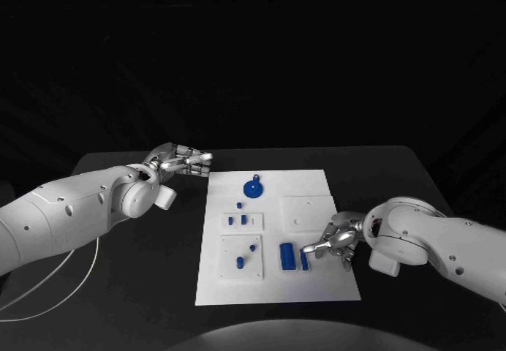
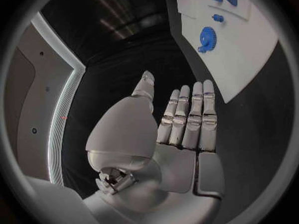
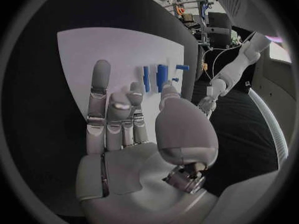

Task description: Assemble the parts on the task board

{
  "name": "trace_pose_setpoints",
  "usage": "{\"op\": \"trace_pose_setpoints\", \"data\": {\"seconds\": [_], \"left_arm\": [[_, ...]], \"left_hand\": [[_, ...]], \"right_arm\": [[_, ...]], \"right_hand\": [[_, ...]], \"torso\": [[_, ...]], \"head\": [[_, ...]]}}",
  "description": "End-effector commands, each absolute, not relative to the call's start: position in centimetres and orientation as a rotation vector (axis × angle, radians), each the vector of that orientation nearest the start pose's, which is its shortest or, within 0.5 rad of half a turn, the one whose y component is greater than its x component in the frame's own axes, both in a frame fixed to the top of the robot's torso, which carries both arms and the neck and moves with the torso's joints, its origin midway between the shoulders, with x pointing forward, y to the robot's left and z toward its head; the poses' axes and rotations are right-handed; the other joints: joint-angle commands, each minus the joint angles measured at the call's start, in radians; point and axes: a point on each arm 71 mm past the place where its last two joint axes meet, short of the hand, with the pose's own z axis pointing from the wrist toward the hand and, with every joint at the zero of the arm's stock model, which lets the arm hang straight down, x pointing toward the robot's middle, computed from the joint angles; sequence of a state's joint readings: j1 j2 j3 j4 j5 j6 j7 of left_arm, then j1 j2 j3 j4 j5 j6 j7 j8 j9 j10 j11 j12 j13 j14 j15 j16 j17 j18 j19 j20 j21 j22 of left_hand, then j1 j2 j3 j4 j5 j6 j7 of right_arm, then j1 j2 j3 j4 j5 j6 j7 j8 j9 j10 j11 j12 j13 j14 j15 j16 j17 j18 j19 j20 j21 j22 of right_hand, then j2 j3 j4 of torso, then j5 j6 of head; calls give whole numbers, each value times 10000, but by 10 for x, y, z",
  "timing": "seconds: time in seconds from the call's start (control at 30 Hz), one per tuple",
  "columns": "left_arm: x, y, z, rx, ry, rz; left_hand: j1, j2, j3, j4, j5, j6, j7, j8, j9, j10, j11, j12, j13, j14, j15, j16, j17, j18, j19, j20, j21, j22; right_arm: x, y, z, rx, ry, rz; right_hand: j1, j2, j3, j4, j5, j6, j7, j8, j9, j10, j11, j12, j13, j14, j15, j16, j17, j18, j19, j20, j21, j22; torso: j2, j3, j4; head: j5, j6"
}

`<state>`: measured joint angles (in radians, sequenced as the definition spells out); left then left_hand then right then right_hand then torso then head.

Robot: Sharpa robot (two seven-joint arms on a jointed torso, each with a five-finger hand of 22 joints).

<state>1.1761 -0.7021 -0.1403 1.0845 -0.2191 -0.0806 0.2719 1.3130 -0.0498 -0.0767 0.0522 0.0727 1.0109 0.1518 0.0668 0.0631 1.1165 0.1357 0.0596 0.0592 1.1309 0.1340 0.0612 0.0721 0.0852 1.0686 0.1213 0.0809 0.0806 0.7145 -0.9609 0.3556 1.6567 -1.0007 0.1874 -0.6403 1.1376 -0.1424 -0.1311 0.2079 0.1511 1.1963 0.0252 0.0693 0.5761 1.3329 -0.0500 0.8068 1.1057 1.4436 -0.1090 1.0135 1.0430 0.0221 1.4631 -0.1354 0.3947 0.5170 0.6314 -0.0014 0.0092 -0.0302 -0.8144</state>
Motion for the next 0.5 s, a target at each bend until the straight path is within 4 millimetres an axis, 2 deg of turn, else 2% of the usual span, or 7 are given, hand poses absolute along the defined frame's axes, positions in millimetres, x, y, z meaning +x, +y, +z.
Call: {"op": "trace_pose_setpoints", "data": {"seconds": [0.03, 0.17, 0.3, 0.37, 0.4, 0.43, 0.5], "left_arm": [[536, 261, -252, -10010, 16627, -12775], [538, 263, -251, -10280, 16232, -12748], [541, 264, -249, -10605, 15759, -12690], [545, 264, -245, -10754, 15461, -12654], [548, 265, -243, -10825, 15313, -12635], [550, 265, -241, -10876, 15194, -12616], [557, 265, -235, -11008, 14837, -12562]], "left_hand": [[-23, 52, -5, -31, 30, -48, -7, -17, 11, 11, 12, 5, 1, -35, -18, 22, -6, -131, -52, -15, -22, -11], [-2, 113, -29, -90, 65, 2, -27, -19, 10, 71, -10, 4, 1, 48, -43, 13, -8, -152, -38, -38, -16, -7], [62, 185, -42, -178, 162, 30, -38, -17, 10, 99, -22, 4, 0, 86, -57, 17, -11, -168, -31, -54, -14, -6], [104, 265, -64, -258, 218, 55, -48, -18, 9, 99, -25, 3, -1, 84, -58, 19, -14, -178, -37, -58, -20, -9], [133, 296, -63, -286, 241, 63, -51, -17, 10, 96, -26, 5, -1, 87, -59, 20, -14, -181, -41, -58, -22, -10], [154, 326, -84, -321, 261, 69, -52, -19, 9, 58, -16, 2, -2, 62, -50, 12, -21, -184, -47, -55, -26, -12], [185, 369, -98, -363, 291, 78, -55, -18, 8, -62, 3, 0, -5, -3, -30, 12, -27, -176, -71, -37, -39, -19]], "right_arm": [[411, -246, -285, 5771, 24913, 6624], [435, -253, -272, 6260, 23726, 7560], [467, -262, -257, 7073, 21855, 8872], [485, -268, -251, 7671, 20602, 9557], [494, -271, -249, 7994, 19948, 9871], [501, -273, -247, 8254, 19423, 10091], [520, -281, -245, 8905, 17949, 10532]], "right_hand": [[166, 10, -45, 90, -3, -140, 37, -38, -370, -160, 22, -216, -253, -93, 52, -401, -283, 155, 376, 88, -187, -98], [166, 272, -32, -246, 120, -443, 139, -62, -746, -223, 76, -286, -412, -140, 98, -597, -461, 172, 364, 134, -304, -172], [198, 751, -138, -886, 285, -369, 148, -56, -963, -456, 99, -870, -943, -332, 116, -1488, -1296, 162, 262, 158, -652, -396], [308, 1058, -234, -1291, 462, -385, 164, -56, -1011, -563, 117, -1210, -1286, -355, 132, -1731, -1527, 185, 235, 184, -867, -554], [414, 1170, -305, -1526, 644, -435, 173, -53, -1046, -619, 142, -1439, -1561, -418, 171, -2060, -1750, 194, 134, 214, -1093, -720], [491, 1281, -341, -1674, 809, -484, 213, -54, -1082, -642, 166, -1613, -1793, -428, 179, -2291, -1902, 223, 83, 243, -1259, -850], [874, 1679, -304, -2117, 908, -788, 342, -50, -1324, -849, 303, -2334, -2725, -701, 338, -3224, -2461, 197, -237, 422, -1897, -1347]], "torso": [[-19, -11, 8], [-34, -25, 13], [-127, -66, 24], [-184, -93, 20], [-214, -109, 20], [-229, -119, 22], [-271, -133, 16]], "head": [[-59, 190], [-113, 420], [-223, 765], [-248, 1007], [-248, 1066], [-266, 1190], [-301, 1498]]}}
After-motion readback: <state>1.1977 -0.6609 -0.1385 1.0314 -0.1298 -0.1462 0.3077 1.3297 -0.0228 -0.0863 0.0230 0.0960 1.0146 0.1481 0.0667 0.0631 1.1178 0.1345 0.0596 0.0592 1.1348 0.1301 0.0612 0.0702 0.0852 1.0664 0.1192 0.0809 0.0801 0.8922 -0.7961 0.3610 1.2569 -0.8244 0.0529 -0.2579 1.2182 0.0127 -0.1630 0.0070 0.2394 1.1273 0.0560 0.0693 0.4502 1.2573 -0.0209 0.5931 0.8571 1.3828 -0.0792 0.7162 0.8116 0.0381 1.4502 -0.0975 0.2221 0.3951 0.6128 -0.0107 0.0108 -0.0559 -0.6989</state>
